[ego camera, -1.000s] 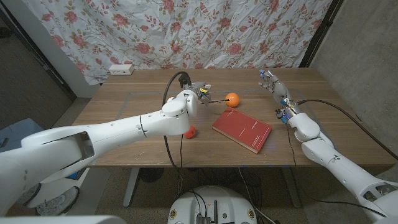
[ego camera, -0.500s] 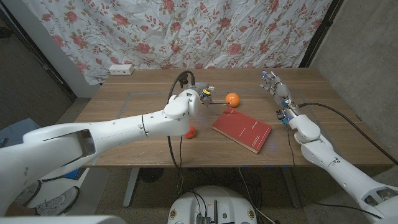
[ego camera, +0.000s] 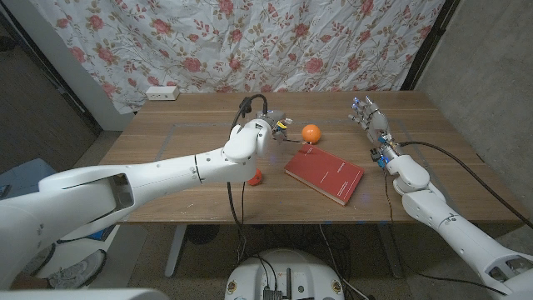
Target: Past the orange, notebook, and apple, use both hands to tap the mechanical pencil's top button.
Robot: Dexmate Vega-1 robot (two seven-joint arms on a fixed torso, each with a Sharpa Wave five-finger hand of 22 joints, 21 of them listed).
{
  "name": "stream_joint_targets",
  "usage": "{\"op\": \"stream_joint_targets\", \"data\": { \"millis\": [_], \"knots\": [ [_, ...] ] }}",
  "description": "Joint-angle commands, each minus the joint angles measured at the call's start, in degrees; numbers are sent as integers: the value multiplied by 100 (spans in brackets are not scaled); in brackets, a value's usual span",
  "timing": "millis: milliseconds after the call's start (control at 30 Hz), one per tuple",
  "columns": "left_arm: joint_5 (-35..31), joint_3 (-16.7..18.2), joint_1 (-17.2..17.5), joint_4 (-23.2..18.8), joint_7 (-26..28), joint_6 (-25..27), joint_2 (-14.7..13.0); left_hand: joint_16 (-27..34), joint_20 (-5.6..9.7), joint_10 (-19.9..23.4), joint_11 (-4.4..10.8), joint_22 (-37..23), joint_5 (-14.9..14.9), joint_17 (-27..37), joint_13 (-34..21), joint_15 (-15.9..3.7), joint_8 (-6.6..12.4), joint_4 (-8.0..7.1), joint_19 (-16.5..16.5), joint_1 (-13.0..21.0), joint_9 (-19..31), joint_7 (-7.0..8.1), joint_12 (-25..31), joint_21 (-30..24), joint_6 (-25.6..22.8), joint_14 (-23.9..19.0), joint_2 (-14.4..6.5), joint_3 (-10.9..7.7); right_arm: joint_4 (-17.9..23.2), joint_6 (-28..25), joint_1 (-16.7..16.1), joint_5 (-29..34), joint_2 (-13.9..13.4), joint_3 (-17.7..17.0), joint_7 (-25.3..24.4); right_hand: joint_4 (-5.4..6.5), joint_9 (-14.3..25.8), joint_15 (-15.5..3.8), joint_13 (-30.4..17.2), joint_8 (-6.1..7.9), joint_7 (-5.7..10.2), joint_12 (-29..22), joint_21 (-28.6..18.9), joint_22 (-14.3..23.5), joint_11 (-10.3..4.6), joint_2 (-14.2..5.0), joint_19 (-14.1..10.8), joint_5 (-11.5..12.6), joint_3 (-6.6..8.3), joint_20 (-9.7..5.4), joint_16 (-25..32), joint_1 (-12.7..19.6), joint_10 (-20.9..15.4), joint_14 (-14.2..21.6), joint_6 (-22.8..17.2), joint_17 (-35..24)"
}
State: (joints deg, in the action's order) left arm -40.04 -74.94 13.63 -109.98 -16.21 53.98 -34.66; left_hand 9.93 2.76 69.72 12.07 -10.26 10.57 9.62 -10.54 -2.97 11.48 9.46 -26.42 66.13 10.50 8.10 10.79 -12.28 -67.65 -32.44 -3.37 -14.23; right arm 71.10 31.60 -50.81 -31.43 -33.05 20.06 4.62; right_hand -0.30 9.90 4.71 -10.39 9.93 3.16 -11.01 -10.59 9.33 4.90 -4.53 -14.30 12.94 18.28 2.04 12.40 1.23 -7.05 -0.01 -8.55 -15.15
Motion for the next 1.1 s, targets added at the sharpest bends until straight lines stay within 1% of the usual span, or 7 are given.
{"op": "stream_joint_targets", "data": {
  "millis": [33,133,300,400,533,633,1100],
  "knots": [
    [-728,228,261,234,-449,-404,179,38,473,133,91,-14,35,14,-23,-993,30,-1,12,25,28,38,28,15,-24,-34,-50,3,203,-399,-149,-415,8,-136,5,15,7,-5,-12,-23,-161,18,4,19,-8,-87,15,24,46,-29,-25,36,49,-83,68,3],
    [-890,308,350,277,-543,-472,221,38,476,133,91,-14,36,14,-23,-993,31,-1,13,25,28,42,28,15,-28,-37,-50,5,246,-491,-191,-463,6,-165,-47,17,6,-1,-10,-32,-260,20,3,19,-13,-86,18,24,51,-39,-27,42,58,-83,165,11],
    [-1196,394,462,384,-702,-594,316,41,475,134,90,-13,36,15,-23,-994,29,-1,16,25,27,40,28,16,-23,-45,-52,6,258,-603,-223,-509,-9,-192,-74,21,6,-9,-9,-27,-285,23,2,18,-9,-89,18,25,54,-48,-26,44,67,-81,200,15],
    [-1241,514,550,458,-774,-699,382,42,482,134,90,-13,37,15,-23,-995,30,0,20,27,26,43,28,18,-28,-51,-51,7,260,-645,-238,-522,0,-208,-118,24,6,-25,-8,-17,-284,21,1,18,-12,-91,17,25,57,-53,-20,45,64,-64,201,17],
    [-1402,596,636,574,-825,-796,482,43,492,133,91,-12,38,16,-23,-994,31,1,31,27,25,47,28,23,-33,-59,-47,10,211,-621,-249,-566,87,-237,-182,28,6,-26,-7,-7,-276,15,0,18,-26,-100,14,26,63,-56,-16,47,50,-54,202,20],
    [-1590,595,657,664,-900,-866,550,44,498,131,90,-11,38,16,-23,-993,28,1,48,25,25,61,27,30,-27,-65,-44,13,183,-634,-247,-597,111,-242,-169,29,5,-25,-7,5,-271,10,-4,18,-35,-105,7,27,68,-66,-15,51,38,-46,189,23],
    [-1925,850,877,934,-1012,-1130,842,36,489,124,90,-9,43,14,-23,-995,14,1,64,25,25,59,26,35,4,-64,-39,21,152,-714,-266,-567,102,-254,-247,44,5,-55,-6,45,-248,-2,-5,18,-64,-112,4,25,75,-71,-5,47,2,-21,130,28]
  ]
}}
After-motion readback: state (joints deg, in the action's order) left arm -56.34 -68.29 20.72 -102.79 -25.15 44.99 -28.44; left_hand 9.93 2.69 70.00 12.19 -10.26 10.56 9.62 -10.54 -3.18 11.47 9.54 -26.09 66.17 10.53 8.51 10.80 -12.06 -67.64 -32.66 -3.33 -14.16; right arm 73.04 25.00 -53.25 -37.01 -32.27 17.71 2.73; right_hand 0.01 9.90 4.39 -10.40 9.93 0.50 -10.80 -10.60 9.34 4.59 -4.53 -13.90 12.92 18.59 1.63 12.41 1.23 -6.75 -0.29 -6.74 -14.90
